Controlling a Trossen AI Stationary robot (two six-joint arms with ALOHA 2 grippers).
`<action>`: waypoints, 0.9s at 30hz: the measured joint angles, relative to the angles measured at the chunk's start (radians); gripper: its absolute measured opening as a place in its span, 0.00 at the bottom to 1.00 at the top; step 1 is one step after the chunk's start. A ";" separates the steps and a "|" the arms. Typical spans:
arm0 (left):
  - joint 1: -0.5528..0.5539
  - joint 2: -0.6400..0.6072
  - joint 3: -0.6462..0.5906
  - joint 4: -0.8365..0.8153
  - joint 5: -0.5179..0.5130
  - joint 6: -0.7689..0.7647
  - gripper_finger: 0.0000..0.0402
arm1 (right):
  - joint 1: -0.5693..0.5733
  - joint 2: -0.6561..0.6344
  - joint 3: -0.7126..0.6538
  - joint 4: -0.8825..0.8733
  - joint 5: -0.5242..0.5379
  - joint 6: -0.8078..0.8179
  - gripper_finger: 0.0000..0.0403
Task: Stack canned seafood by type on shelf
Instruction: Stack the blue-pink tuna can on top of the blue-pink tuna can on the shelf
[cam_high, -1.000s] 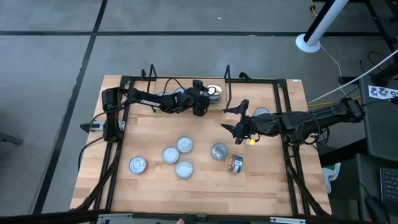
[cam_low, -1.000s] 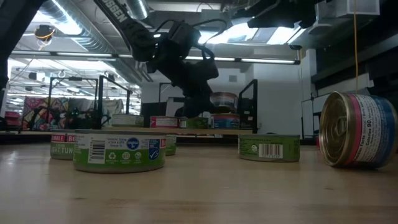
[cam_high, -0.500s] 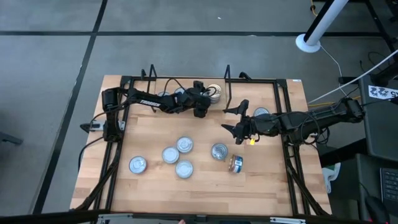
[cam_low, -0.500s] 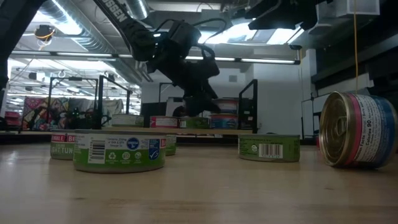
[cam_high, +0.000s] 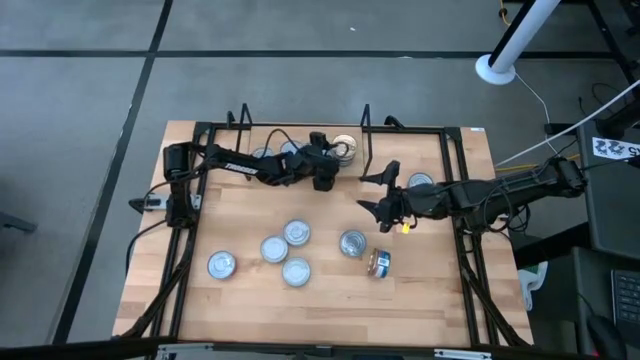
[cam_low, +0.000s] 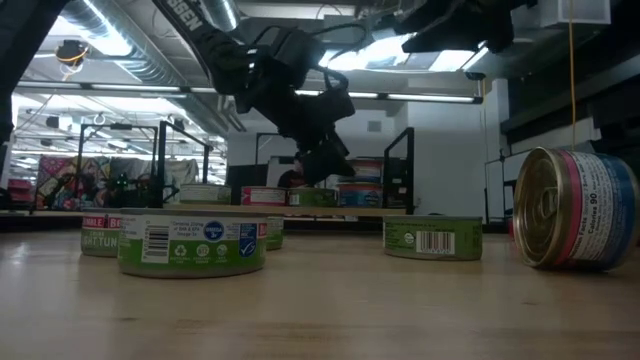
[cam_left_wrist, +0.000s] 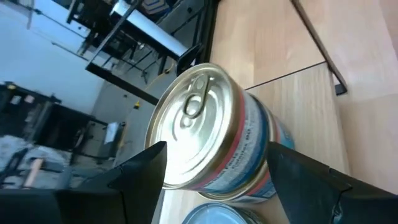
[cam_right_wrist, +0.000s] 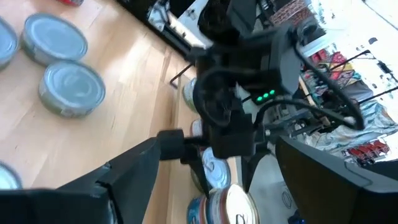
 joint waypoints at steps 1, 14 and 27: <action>-0.010 0.000 0.000 0.000 -0.024 0.000 0.68 | 0.000 0.000 0.000 -0.015 0.000 0.000 0.80; -0.173 0.000 0.000 -0.001 -0.235 -0.004 0.68 | 0.001 -0.029 0.000 -0.138 -0.154 0.074 0.80; -0.354 -0.081 0.000 0.000 -0.261 -0.117 0.68 | 0.001 -0.072 0.000 -0.386 -0.480 0.242 0.80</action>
